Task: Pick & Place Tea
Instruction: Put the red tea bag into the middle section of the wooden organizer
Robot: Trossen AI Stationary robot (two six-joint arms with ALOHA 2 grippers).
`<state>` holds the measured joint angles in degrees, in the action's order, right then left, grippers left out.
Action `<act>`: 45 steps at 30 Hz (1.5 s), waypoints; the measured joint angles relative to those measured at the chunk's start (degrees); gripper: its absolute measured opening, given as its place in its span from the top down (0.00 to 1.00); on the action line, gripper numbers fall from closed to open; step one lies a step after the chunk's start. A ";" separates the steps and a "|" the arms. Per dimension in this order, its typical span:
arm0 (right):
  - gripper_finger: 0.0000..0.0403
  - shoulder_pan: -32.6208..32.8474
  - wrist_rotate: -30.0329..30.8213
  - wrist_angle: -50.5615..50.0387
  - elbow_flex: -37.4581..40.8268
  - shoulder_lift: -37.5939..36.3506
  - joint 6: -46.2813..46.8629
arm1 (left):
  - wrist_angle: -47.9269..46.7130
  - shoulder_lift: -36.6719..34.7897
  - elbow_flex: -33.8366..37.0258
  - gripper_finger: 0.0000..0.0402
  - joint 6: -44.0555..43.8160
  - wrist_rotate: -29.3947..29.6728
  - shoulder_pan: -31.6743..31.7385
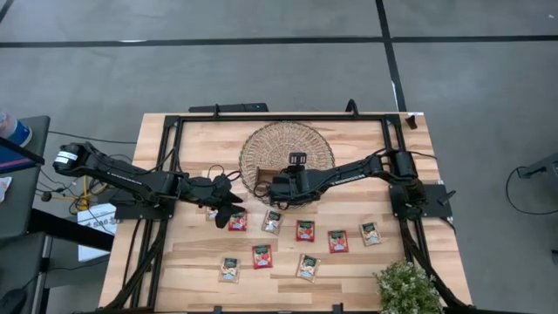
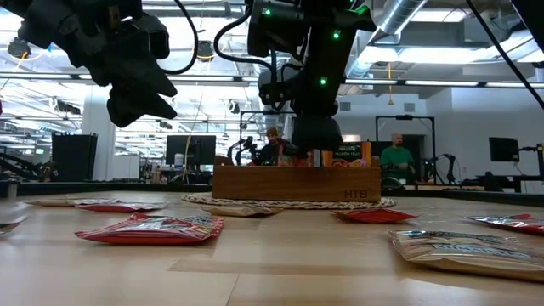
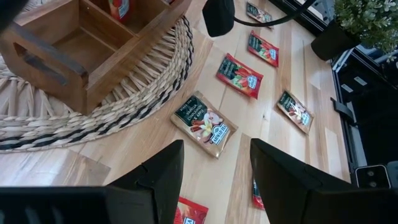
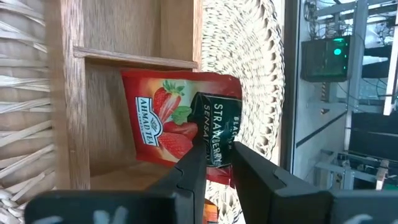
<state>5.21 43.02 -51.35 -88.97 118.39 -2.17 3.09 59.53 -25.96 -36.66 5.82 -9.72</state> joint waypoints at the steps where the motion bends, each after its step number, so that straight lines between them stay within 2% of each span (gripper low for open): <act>1: 0.83 0.00 -0.01 -0.01 0.00 0.00 0.00 | 0.00 0.00 0.01 0.56 0.10 0.00 0.00; 12: 0.80 0.08 -1.18 -0.83 -0.05 0.00 0.05 | 0.00 0.00 0.01 0.56 0.41 0.00 0.00; 19: 0.76 0.72 -1.00 -11.70 -6.33 -0.02 0.61 | 0.00 0.00 0.01 0.56 0.43 0.00 0.00; 24: 0.77 2.74 -1.23 -26.06 -16.35 -0.07 6.49 | 0.02 0.00 0.01 0.56 0.10 -0.61 0.00; 27: 0.77 5.38 -5.10 -33.84 -21.72 -0.28 7.13 | 0.02 0.00 -0.01 0.56 -0.03 -2.42 -0.02; 31: 0.77 9.65 -14.43 -38.47 -22.99 -4.00 7.10 | 0.04 0.00 0.01 0.56 -0.25 -5.60 0.00; 34: 0.77 12.21 -21.18 -38.08 -21.80 -7.94 8.58 | 0.63 0.00 0.00 0.56 -0.45 -8.74 0.00; 38: 0.77 15.14 -22.48 -38.63 -16.45 -15.02 13.12 | 1.87 0.00 -0.01 0.56 -2.88 -10.93 -0.02; 42: 0.77 16.60 -27.42 -36.52 -6.66 -23.84 19.33 | 2.69 0.01 -0.93 0.56 -5.14 -11.34 -0.11; 45: 0.77 17.74 -32.77 -30.99 2.61 -30.14 24.10 | 3.54 0.00 -1.52 0.56 -5.19 -11.33 -0.13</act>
<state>22.95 10.25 -82.35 -86.36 88.25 21.92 6.64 59.53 -27.49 -41.85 -5.51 -9.85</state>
